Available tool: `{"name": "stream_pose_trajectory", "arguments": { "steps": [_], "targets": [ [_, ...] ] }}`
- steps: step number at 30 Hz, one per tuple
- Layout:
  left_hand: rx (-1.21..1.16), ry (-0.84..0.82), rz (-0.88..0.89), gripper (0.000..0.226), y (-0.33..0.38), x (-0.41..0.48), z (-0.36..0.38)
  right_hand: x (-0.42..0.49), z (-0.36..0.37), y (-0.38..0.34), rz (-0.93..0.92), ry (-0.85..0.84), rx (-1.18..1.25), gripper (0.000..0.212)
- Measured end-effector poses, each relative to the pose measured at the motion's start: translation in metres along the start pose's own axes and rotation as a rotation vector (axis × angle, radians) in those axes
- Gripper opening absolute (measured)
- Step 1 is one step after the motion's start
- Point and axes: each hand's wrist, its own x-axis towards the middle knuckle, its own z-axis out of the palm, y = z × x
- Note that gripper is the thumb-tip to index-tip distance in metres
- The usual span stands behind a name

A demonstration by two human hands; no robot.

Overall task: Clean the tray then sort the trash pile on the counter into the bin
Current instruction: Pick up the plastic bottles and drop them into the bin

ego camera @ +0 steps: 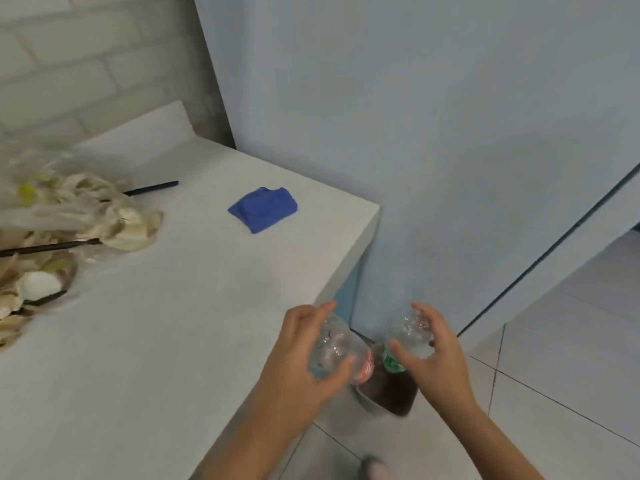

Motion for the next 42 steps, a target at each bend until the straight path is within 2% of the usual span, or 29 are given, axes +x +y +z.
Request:
{"name": "stream_pose_trajectory", "arguments": {
  "steps": [3, 7, 17, 22, 24, 29, 32, 37, 40, 42],
  "targets": [
    [0.022, -0.034, -0.15, 0.054, -0.048, 0.021, 0.074, 0.024, -0.005, 0.076, 0.129, -0.034, -0.084, 0.064],
    [0.104, -0.028, -0.421, 0.062, -0.132, 0.033, 0.172, 0.048, 0.004, 0.17, 0.38, -0.056, -0.11, 0.063],
    [0.406, -0.286, -0.526, 0.066, -0.267, 0.075, 0.333, 0.085, 0.065, 0.33, 0.705, -0.099, -0.213, 0.072],
    [0.325, -0.425, -0.588, 0.083, -0.308, 0.092, 0.359, 0.103, 0.091, 0.36, 0.703, -0.242, -0.26, 0.087],
    [0.341, -0.419, -0.6, 0.08, -0.311, 0.093, 0.354, 0.107, 0.092, 0.364, 0.675, -0.322, -0.289, 0.094],
    [0.294, -0.25, -0.59, 0.063, -0.284, 0.083, 0.317, 0.113, 0.082, 0.338, 0.617, -0.415, -0.313, 0.085],
    [0.269, -0.17, -0.489, 0.048, -0.237, 0.078, 0.286, 0.116, 0.072, 0.302, 0.543, -0.406, -0.31, 0.074],
    [0.148, 0.086, -0.249, 0.027, -0.126, 0.083, 0.206, 0.122, 0.059, 0.199, 0.199, -0.274, -0.117, 0.042],
    [0.071, 0.316, -0.077, 0.019, -0.063, 0.087, 0.141, 0.116, 0.051, 0.106, -0.046, -0.178, 0.142, 0.032],
    [0.059, 0.455, -0.026, 0.018, -0.029, 0.086, 0.094, 0.11, 0.049, 0.039, -0.215, -0.153, 0.345, 0.017]
  ]
}}
